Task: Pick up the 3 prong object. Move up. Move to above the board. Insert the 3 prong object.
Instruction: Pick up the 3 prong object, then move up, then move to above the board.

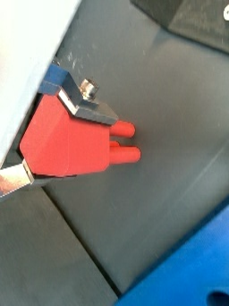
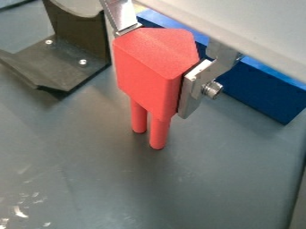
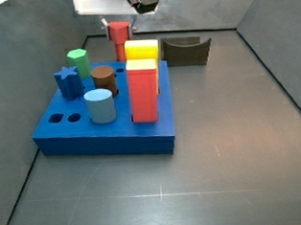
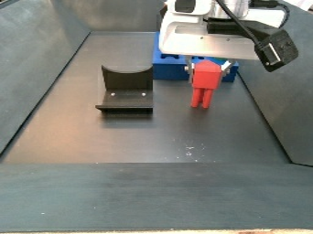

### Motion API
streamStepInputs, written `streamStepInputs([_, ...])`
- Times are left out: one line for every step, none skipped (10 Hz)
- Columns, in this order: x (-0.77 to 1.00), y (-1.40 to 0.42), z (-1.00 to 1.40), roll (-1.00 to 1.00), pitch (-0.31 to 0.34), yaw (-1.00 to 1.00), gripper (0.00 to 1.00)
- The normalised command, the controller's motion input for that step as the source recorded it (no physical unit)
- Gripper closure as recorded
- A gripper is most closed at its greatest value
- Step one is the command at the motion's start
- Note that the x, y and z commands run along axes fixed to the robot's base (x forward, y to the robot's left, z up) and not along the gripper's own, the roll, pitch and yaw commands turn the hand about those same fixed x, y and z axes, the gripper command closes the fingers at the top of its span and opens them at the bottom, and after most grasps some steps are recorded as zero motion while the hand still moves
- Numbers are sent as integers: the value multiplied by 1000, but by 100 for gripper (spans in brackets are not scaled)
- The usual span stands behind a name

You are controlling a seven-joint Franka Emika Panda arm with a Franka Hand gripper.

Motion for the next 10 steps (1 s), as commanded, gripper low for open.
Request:
streamStepInputs([0, 0, 0, 0, 0, 0, 100])
streamStepInputs([0, 0, 833, 0, 0, 0, 100])
streamStepInputs([-65, 13, 711, -9, 60, 17, 100])
streamStepInputs([-71, 12, 641, -9, 70, 17, 100])
streamStepInputs([-40, 10, 424, 2, 65, 10, 100])
streamStepInputs([-33, 8, 322, 7, 62, 7, 100])
streamStepInputs([507, 293, 1000, -39, 205, -333, 100])
streamStepInputs([538, 309, 1000, -39, 223, -326, 100])
streamStepInputs([505, 282, 1000, -44, 245, -234, 100])
streamStepInputs([474, 259, 1000, -33, 219, -185, 100])
